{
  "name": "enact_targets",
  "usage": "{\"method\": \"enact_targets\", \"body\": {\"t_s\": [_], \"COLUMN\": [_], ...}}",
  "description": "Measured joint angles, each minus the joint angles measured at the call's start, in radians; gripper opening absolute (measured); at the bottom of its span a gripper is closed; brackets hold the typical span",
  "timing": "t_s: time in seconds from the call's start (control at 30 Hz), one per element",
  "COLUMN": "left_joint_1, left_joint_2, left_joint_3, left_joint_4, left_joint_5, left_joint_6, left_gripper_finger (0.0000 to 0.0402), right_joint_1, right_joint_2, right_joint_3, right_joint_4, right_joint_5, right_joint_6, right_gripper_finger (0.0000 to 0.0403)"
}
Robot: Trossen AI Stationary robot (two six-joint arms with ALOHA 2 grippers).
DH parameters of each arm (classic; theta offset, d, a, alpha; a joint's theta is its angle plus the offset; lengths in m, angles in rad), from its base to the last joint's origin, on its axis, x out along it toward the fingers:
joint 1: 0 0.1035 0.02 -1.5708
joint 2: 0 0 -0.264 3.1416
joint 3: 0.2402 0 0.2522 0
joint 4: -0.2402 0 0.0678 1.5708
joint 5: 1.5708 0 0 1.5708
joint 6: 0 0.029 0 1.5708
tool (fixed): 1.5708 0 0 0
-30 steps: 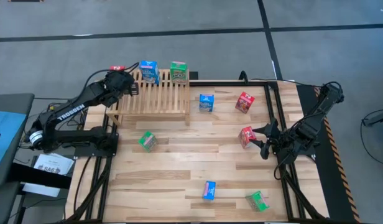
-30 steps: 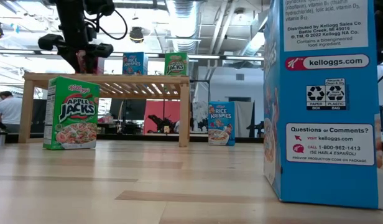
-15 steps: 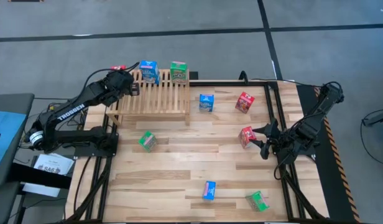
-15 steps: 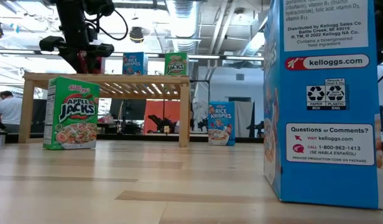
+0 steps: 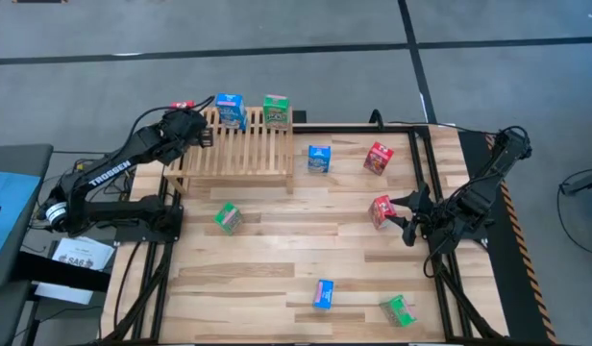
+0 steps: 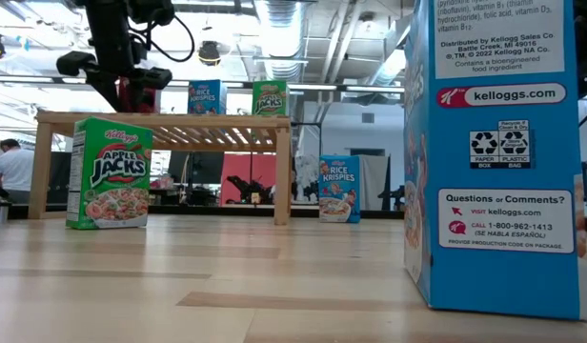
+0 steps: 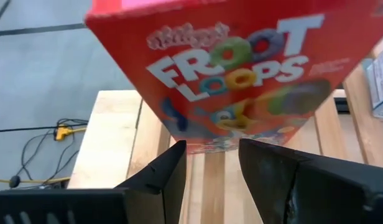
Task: Stack cereal on shelf
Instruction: Put the bottom red cereal box on the shelf, then put the bottom green cereal box on the shelf aligned with the green cereal box
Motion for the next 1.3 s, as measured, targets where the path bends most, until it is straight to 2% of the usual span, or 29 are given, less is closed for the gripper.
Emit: {"method": "enact_targets", "body": {"t_s": [0.4, 0.57, 0.73, 0.93, 1.03, 1.3], "left_joint_1": [0.0, 0.0, 0.0, -0.037, -0.073, -0.213], "left_joint_2": [0.0, 0.0, -0.01, -0.088, -0.133, -0.223], "left_joint_3": [0.0, 0.0, 0.0, 0.0, 0.001, 0.001], "left_joint_4": [0.0, -0.001, -0.025, -0.06, -0.06, -0.061], "left_joint_5": [-0.07, -0.067, -0.022, -0.009, 0.003, 0.142], "left_joint_6": [0.011, 0.011, 0.007, -0.017, -0.017, -0.018], "left_gripper_finger": [0.0138, 0.0138, 0.0138, 0.0138, 0.0138, 0.0138], "right_joint_1": [0.0, 0.0, 0.0, 0.0, 0.0, 0.0], "right_joint_2": [0.0, 0.0, 0.0, 0.0, 0.0, 0.0], "right_joint_3": [0.0, 0.0, 0.0, 0.0, 0.0, 0.0], "right_joint_4": [0.0, 0.0, 0.0, 0.0, 0.0, 0.0], "right_joint_5": [0.0, 0.0, 0.0, 0.0, 0.0, 0.0], "right_joint_6": [0.0, 0.0, 0.0, 0.0, 0.0, 0.0], "right_gripper_finger": [0.0261, 0.0261, 0.0261, 0.0261, 0.0261, 0.0261]}}
